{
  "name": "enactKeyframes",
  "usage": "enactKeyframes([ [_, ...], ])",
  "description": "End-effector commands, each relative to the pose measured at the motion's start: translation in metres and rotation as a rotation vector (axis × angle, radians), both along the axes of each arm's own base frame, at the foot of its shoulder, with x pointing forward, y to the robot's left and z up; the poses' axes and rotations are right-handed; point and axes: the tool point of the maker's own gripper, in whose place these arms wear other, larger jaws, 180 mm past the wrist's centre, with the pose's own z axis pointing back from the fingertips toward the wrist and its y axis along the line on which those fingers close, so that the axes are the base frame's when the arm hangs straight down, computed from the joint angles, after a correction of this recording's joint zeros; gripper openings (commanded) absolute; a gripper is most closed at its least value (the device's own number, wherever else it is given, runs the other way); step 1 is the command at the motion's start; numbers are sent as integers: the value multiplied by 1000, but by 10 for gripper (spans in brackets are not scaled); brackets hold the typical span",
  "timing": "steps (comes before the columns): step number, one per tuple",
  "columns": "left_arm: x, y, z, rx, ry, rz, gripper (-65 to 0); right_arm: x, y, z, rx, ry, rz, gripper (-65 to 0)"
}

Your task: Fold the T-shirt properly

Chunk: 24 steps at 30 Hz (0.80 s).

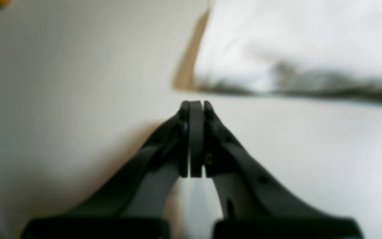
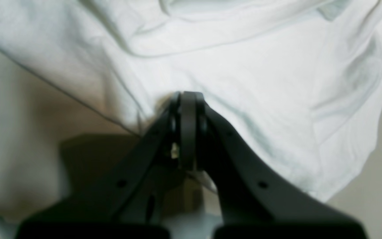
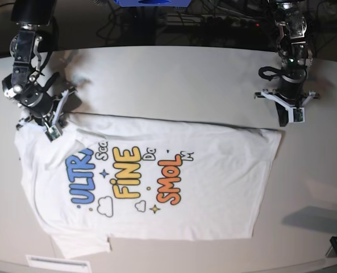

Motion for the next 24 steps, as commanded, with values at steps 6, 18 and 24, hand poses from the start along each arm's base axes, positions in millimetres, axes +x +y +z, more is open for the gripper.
enactKeyframes([
  [6, 40, -5, 50, -2, -182, 1, -650, -6, -7, -5, -37, 37, 3, -650],
  [18, 81, -19, 5, -87, -99, -3, -650, -6, -7, -5, -40, 40, 3, -650],
  [24, 58, -16, -39, -106, 16, 16, -650, -7, -9, -5, -45, 43, 3, -650],
])
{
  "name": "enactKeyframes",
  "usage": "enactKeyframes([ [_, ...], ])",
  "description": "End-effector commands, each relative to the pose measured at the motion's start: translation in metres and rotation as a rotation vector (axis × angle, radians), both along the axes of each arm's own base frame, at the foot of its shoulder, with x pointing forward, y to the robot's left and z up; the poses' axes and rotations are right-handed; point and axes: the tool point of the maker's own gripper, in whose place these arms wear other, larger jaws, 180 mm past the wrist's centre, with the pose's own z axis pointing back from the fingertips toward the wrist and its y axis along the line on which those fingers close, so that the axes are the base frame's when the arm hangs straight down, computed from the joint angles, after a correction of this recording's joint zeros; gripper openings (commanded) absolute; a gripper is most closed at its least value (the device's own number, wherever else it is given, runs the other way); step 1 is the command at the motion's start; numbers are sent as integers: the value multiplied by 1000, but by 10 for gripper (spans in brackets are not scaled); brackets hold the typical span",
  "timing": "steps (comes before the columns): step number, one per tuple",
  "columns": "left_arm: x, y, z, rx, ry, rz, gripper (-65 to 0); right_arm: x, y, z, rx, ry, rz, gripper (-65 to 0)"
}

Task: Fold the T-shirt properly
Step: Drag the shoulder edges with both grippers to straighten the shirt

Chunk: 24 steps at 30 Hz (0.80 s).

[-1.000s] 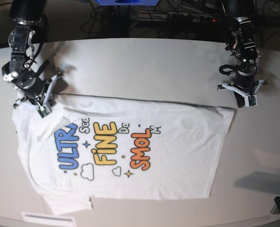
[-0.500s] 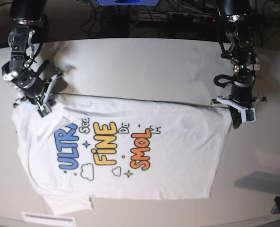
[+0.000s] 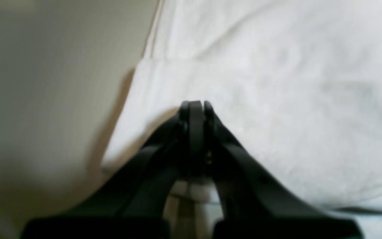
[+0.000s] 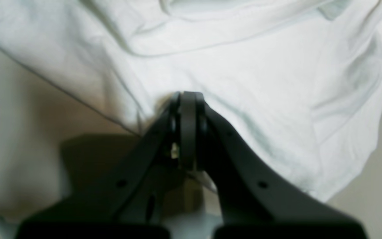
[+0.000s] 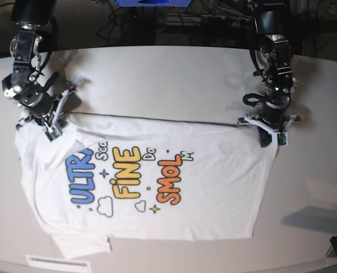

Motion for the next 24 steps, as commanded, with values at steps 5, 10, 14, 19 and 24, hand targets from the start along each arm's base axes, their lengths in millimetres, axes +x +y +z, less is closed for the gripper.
enactKeyframes([
  [5, -25, 24, -11, 64, 77, 10, -650, -15, -14, -9, -48, 58, -11, -650],
  [10, -48, 34, -15, 103, 116, -5, -650, -29, -14, -18, -49, 91, -10, -650],
  [14, -65, 29, -8, 127, 118, -37, -650, -46, -13, -27, -45, 128, -10, -650],
  [19, -80, 18, 1, 139, 109, -74, -650, -65, -11, -36, -43, 169, -8, -650],
  [24, -94, 14, -1, 142, 129, -87, -650, -77, -19, -35, -65, 160, -65, -650],
])
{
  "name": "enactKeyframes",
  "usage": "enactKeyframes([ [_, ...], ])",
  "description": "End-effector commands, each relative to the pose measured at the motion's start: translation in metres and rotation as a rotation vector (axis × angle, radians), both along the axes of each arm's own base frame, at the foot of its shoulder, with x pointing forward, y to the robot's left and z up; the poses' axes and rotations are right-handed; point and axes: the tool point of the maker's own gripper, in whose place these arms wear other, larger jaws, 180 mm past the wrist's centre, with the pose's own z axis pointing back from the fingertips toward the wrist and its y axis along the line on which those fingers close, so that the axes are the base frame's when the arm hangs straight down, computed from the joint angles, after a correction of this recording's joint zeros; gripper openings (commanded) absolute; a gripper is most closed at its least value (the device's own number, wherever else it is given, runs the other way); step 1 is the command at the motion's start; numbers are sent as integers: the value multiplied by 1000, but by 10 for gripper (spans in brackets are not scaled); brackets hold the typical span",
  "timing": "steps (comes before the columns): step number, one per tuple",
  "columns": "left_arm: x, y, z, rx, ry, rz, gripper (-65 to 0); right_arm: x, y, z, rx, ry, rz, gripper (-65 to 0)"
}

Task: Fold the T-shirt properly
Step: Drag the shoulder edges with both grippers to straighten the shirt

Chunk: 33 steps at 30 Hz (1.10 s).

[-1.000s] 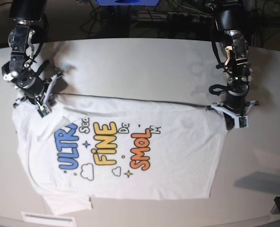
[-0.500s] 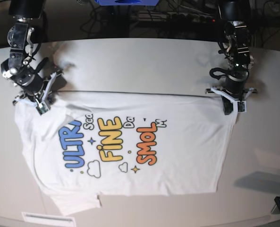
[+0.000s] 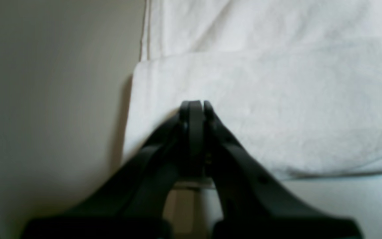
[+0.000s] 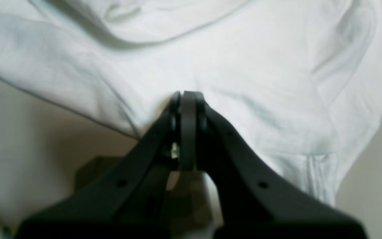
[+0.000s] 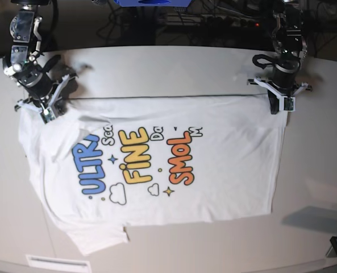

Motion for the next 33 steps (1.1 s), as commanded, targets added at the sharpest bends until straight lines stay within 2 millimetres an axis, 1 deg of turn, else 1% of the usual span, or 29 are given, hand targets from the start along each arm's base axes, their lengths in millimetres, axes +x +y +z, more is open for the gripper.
enactKeyframes([
  [1, -6, 4, -2, 21, 27, -1, -650, -37, -17, -25, -121, 177, 11, -650],
  [3, -9, 4, -3, 21, 33, -2, -650, -38, -16, -16, -135, 157, 17, -650],
  [6, -9, 4, -3, 21, 33, -2, -650, -43, -14, -9, -144, 147, 26, -650],
  [9, -12, 4, -5, 21, 41, -2, -650, -51, -13, -6, -152, 149, 32, -650],
  [11, -19, 4, -9, 21, 58, -3, -650, -57, -12, -6, -154, 155, 36, -650],
  [13, -22, 3, -8, 22, 60, -5, -650, -61, -12, -5, -157, 157, 40, -650],
  [15, -30, 2, -10, 25, 74, -11, -650, -66, -18, -2, -166, 159, 21, -650],
  [17, -35, 0, -8, 25, 78, -19, -650, -68, -18, 1, -149, 148, -20, -650],
  [18, -37, -1, -8, 26, 79, -20, -650, -68, -23, 5, -151, 140, -40, -650],
  [19, -39, 0, -8, 28, 81, -19, -650, -71, -26, 6, -153, 140, -56, -650],
  [20, -41, 5, -7, 34, 83, -7, -650, -74, -28, 5, -155, 147, -61, -650],
  [22, -42, 13, -4, 42, 75, 16, -650, -76, -28, 6, -157, 148, -59, -650],
  [24, -47, 20, -4, 51, 83, 31, -650, -81, -28, 5, -158, 159, -61, -650],
  [26, -51, 22, -1, 57, 83, 34, -650, -84, -29, 4, -159, 164, -65, -650],
  [28, -60, 25, -1, 65, 97, 39, -650, -86, -29, 3, -160, 170, -64, -650],
  [31, -68, 29, 0, 74, 108, 47, -650, -86, -29, 3, -158, 170, -65, -650],
  [33, -70, 29, -1, 72, 112, 47, -650, -86, -29, 3, -158, 170, -65, -650],
])
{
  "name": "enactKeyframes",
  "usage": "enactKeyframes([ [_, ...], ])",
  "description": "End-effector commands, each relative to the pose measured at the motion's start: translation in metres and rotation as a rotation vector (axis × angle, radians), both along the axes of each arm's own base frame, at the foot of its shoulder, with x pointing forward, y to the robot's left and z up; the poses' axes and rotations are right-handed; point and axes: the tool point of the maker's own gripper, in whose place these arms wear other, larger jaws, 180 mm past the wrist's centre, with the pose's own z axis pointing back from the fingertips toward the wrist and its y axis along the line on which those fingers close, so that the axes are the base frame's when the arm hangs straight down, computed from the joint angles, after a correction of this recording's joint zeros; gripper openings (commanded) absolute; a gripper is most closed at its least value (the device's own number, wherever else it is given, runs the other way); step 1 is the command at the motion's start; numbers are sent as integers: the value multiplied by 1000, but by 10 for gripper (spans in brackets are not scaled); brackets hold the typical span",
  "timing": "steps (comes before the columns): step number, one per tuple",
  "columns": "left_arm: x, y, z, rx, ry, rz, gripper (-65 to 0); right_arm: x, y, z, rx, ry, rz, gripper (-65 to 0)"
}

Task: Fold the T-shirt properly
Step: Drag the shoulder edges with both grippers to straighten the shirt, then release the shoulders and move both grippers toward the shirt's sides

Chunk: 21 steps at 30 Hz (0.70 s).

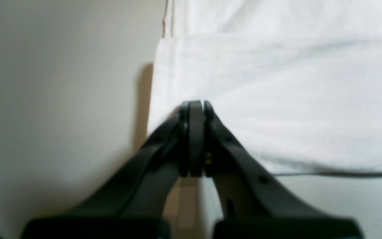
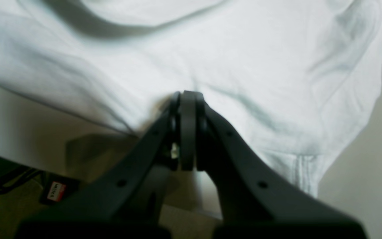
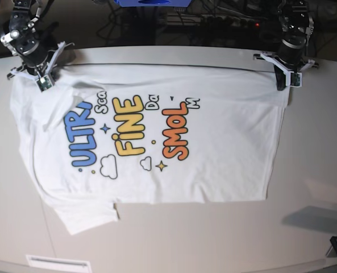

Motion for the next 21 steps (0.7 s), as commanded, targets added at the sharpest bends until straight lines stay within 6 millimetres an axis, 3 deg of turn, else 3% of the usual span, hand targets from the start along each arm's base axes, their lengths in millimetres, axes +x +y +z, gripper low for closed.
enactKeyframes([
  [1, -9, 9, -4, 32, 47, 18, -650, -13, -13, -6, -60, 61, -11, -650],
  [9, -14, 9, -6, 31, 58, 18, -650, -22, -16, -8, -52, 74, -49, -650],
  [17, -14, -2, 8, 28, 33, -5, -650, -23, -18, -3, -60, 64, -57, -650],
  [21, -18, 10, 11, 36, 19, 49, -650, -21, -18, 1, -63, 52, -54, -650],
])
